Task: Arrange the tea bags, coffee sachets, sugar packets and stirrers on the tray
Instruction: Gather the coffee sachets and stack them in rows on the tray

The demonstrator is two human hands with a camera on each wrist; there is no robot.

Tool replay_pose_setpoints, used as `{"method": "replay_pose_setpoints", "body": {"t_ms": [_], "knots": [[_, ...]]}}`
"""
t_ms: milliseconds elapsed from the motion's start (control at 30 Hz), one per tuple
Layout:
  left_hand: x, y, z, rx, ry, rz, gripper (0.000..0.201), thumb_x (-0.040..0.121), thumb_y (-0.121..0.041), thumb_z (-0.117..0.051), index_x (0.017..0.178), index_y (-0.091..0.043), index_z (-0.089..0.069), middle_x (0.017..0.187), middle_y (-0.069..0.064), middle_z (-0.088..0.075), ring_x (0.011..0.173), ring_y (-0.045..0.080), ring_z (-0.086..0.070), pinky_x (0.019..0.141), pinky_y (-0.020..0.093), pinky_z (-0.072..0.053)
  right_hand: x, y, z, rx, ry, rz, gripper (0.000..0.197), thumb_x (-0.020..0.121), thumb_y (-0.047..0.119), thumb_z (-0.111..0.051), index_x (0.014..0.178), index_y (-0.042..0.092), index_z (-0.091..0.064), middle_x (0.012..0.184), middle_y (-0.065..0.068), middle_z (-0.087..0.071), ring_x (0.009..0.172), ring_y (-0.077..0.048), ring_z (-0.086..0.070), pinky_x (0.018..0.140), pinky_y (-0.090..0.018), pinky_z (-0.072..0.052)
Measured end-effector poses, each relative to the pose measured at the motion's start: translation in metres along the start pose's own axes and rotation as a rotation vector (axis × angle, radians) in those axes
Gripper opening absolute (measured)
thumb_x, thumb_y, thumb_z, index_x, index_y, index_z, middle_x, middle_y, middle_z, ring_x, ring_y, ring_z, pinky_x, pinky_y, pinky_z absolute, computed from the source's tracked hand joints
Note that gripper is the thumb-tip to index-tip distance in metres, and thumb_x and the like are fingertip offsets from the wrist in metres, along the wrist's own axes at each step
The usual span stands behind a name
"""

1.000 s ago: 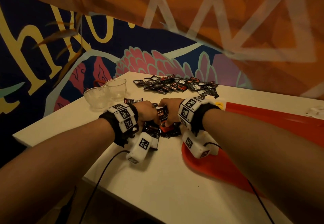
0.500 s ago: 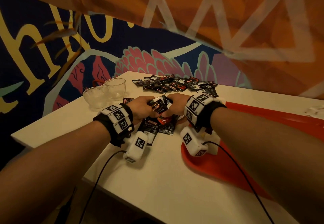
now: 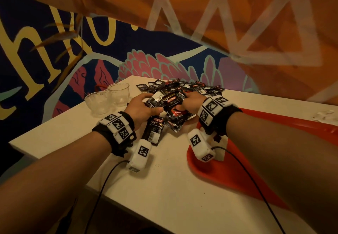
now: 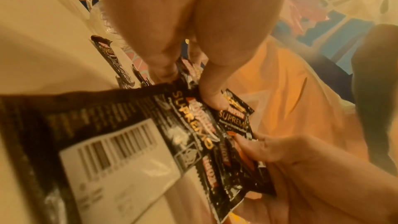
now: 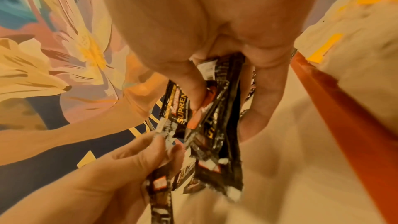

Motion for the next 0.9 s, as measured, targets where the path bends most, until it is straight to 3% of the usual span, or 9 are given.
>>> {"method": "replay_pose_setpoints", "body": {"t_ms": [133, 233, 400, 533, 633, 767, 833, 900], "knots": [[0.001, -0.001, 0.007, -0.040, -0.030, 0.013, 0.063, 0.077, 0.001, -0.079, 0.134, -0.009, -0.056, 0.111, 0.017, -0.070, 0.099, 0.031, -0.070, 0.092, 0.047, -0.056, 0.001, -0.005, 0.003, 0.091, -0.050, -0.055, 0.057, 0.090, 0.021, -0.068, 0.141, 0.011, -0.044, 0.136, -0.011, -0.053, 0.121, -0.031, -0.055, 0.104, -0.044, -0.046], [-0.001, 0.001, 0.006, -0.068, -0.010, 0.013, 0.049, 0.083, 0.005, -0.073, 0.129, -0.007, -0.060, 0.100, 0.013, -0.072, 0.087, 0.024, -0.071, 0.077, 0.037, -0.057, 0.006, -0.007, -0.002, 0.131, -0.076, -0.069, 0.071, 0.084, 0.025, -0.075, 0.146, 0.015, -0.042, 0.144, -0.009, -0.050, 0.130, -0.030, -0.050, 0.108, -0.046, -0.043], [0.000, 0.007, 0.006, -0.128, -0.058, 0.008, 0.039, 0.084, 0.004, -0.072, 0.119, -0.009, -0.063, 0.107, 0.014, -0.071, 0.095, 0.027, -0.070, 0.077, 0.034, -0.055, 0.006, -0.011, -0.003, 0.193, -0.099, -0.053, 0.055, 0.085, 0.016, -0.069, 0.137, 0.008, -0.053, 0.136, -0.017, -0.057, 0.122, -0.035, -0.057, 0.102, -0.047, -0.049], [0.002, 0.000, 0.013, -0.027, -0.095, -0.019, 0.034, 0.089, 0.000, -0.069, 0.122, -0.006, -0.062, 0.099, 0.007, -0.069, 0.089, 0.019, -0.068, 0.075, 0.027, -0.054, 0.008, -0.011, 0.000, 0.204, -0.105, -0.074, 0.071, 0.086, 0.020, -0.071, 0.149, 0.016, -0.038, 0.148, -0.010, -0.046, 0.133, -0.032, -0.047, 0.108, -0.048, -0.044], [-0.001, -0.010, 0.023, 0.172, -0.066, 0.047, 0.034, 0.094, -0.011, -0.067, 0.125, -0.002, -0.060, 0.097, 0.005, -0.066, 0.086, 0.017, -0.063, 0.079, 0.030, -0.053, 0.006, -0.011, 0.004, 0.176, -0.122, -0.082, 0.069, 0.089, 0.020, -0.068, 0.150, 0.014, -0.037, 0.151, -0.009, -0.043, 0.135, -0.031, -0.045, 0.110, -0.046, -0.042], [-0.018, -0.010, 0.023, 0.728, 0.182, 0.202, 0.025, 0.091, -0.034, -0.071, 0.101, -0.012, -0.063, 0.100, 0.006, -0.066, 0.090, 0.020, -0.064, 0.078, 0.032, -0.056, 0.006, -0.012, 0.004, 0.137, -0.135, -0.098, 0.065, 0.091, 0.020, -0.066, 0.149, 0.013, -0.038, 0.151, -0.010, -0.044, 0.136, -0.030, -0.044, 0.112, -0.043, -0.038], [-0.023, -0.004, 0.013, 1.064, 0.302, 0.165, 0.034, 0.087, -0.043, -0.074, 0.104, -0.014, -0.065, 0.098, 0.001, -0.066, 0.086, 0.016, -0.063, 0.074, 0.028, -0.054, 0.004, -0.011, 0.004, 0.116, -0.140, -0.100, 0.062, 0.092, 0.021, -0.065, 0.148, 0.011, -0.040, 0.149, -0.010, -0.045, 0.134, -0.029, -0.045, 0.112, -0.041, -0.038], [-0.028, -0.001, 0.002, 1.253, 0.331, 0.093, 0.045, 0.082, -0.041, -0.078, 0.116, -0.016, -0.063, 0.101, -0.003, -0.063, 0.085, 0.013, -0.060, 0.071, 0.025, -0.049, 0.002, -0.011, 0.005, 0.109, -0.144, -0.097, 0.063, 0.093, 0.023, -0.065, 0.149, 0.011, -0.038, 0.149, -0.010, -0.044, 0.135, -0.029, -0.044, 0.112, -0.039, -0.037]]}}
Point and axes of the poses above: each hand's wrist, its own x-axis towards the middle knuckle, its own z-axis out of the back of the hand, y = z × x, the point moved 2 cm from there along x, towards the middle knuckle
